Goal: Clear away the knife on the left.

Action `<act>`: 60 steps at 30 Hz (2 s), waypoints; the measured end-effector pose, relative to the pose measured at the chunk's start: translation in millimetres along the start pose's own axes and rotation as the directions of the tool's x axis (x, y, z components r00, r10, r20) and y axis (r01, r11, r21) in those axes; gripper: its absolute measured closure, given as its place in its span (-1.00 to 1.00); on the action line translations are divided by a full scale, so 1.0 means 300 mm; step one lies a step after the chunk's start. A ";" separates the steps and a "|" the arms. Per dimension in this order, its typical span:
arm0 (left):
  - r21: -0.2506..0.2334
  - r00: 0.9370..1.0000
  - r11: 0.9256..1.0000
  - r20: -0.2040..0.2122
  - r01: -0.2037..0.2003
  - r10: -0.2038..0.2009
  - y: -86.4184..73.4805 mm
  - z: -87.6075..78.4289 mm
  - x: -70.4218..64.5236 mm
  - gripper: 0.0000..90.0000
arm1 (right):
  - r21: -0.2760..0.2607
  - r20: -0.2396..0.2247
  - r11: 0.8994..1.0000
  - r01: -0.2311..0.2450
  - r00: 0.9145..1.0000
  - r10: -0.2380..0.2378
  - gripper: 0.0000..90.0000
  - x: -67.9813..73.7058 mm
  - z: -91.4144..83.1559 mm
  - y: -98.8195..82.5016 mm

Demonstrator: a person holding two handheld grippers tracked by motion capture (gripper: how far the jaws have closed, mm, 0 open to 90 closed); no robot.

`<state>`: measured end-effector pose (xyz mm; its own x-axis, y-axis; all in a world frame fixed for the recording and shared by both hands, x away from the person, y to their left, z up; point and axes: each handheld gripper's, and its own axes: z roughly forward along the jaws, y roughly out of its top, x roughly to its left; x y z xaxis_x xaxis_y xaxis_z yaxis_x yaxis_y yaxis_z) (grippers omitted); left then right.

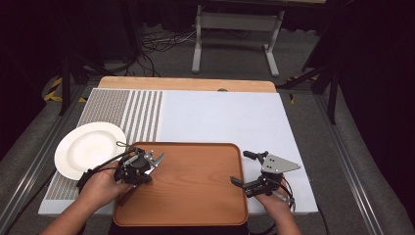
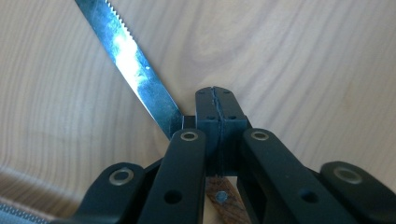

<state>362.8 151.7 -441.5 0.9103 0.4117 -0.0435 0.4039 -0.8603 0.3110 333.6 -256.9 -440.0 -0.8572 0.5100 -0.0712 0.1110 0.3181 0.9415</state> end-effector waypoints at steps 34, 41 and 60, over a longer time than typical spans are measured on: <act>-0.033 0.991 0.991 -0.030 0.132 -0.133 -0.049 -0.012 0.077 1.00 | 0.008 0.000 1.000 -0.001 1.000 0.001 -0.93 -0.001 0.005 -0.004; -0.029 0.986 0.986 -0.032 0.162 -0.163 -0.063 -0.017 0.088 1.00 | 0.010 -0.001 1.000 -0.001 1.000 0.001 -0.93 -0.001 0.007 -0.004; -0.057 0.971 0.972 -0.062 0.227 -0.231 -0.080 -0.020 0.129 1.00 | 0.014 0.000 1.000 0.001 1.000 -0.001 -0.93 -0.001 0.007 -0.005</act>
<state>387.9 190.2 -445.1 0.7852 0.6169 -0.0550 0.5945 -0.7258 0.3462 334.7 -255.8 -442.1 -0.8571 0.5100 -0.0725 0.1170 0.3299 0.9367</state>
